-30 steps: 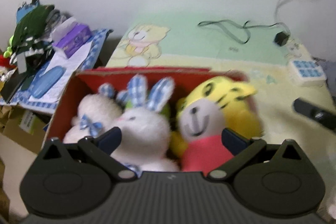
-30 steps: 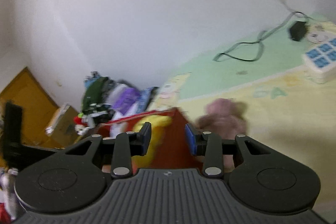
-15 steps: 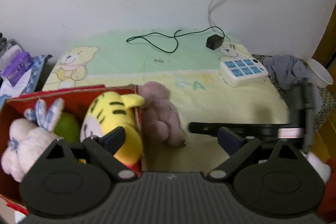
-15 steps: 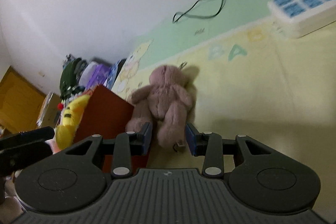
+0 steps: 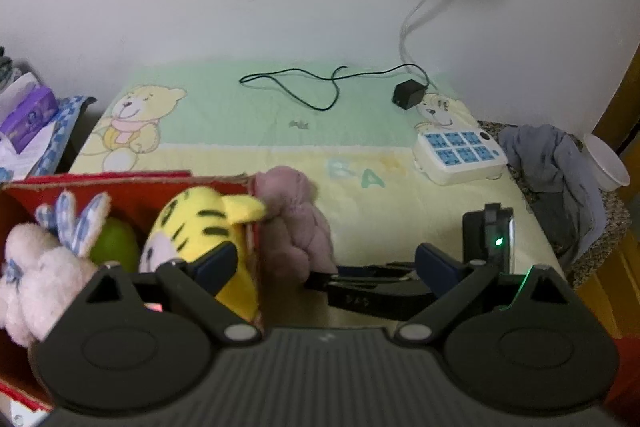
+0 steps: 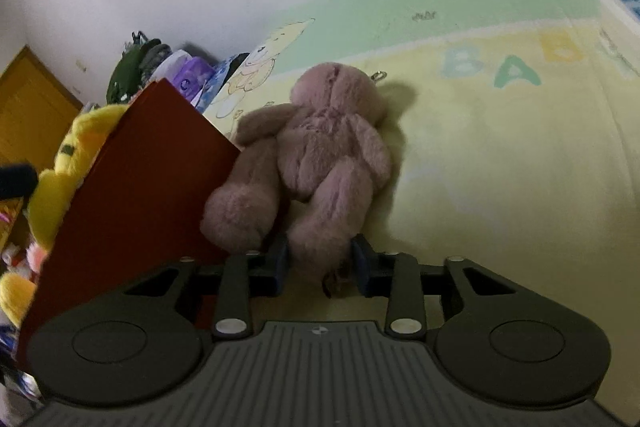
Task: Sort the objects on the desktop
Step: 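Grasp the pink teddy bear by its body with the right gripper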
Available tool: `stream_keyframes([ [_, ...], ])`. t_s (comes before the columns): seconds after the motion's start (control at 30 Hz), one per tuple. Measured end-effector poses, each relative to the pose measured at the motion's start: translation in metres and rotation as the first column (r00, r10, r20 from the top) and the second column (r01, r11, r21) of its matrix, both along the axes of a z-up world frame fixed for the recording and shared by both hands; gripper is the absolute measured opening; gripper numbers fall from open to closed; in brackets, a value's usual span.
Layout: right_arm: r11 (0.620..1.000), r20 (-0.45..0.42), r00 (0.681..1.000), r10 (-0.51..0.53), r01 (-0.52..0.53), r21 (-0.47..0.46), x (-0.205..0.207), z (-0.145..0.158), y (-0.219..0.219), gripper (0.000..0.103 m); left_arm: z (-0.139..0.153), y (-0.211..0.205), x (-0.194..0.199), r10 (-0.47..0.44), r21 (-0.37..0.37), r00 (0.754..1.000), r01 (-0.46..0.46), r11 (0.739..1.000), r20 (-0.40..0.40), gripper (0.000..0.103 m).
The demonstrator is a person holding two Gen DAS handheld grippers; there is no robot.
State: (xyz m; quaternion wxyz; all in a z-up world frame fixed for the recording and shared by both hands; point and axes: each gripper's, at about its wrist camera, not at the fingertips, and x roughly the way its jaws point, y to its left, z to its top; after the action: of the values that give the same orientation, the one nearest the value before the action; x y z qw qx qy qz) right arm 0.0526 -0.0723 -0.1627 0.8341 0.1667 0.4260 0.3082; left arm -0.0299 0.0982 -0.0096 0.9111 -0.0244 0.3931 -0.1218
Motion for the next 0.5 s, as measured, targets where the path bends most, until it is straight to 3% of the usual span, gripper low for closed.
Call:
stream_keyframes([
  [0.23,0.996,-0.013,0.997,-0.080,0.081,0.034,-0.013,0.002,-0.040,0.030,-0.004,-0.029,0.009,-0.098,-0.013,0.995,0.098,0.995,-0.024,0.096],
  [0.5,0.979,-0.066,0.979,-0.191,0.195,0.056,-0.068,0.005,-0.097,0.030,-0.036,-0.058,0.014,-0.188,-0.044,0.976,0.184,0.982,-0.113,0.092],
])
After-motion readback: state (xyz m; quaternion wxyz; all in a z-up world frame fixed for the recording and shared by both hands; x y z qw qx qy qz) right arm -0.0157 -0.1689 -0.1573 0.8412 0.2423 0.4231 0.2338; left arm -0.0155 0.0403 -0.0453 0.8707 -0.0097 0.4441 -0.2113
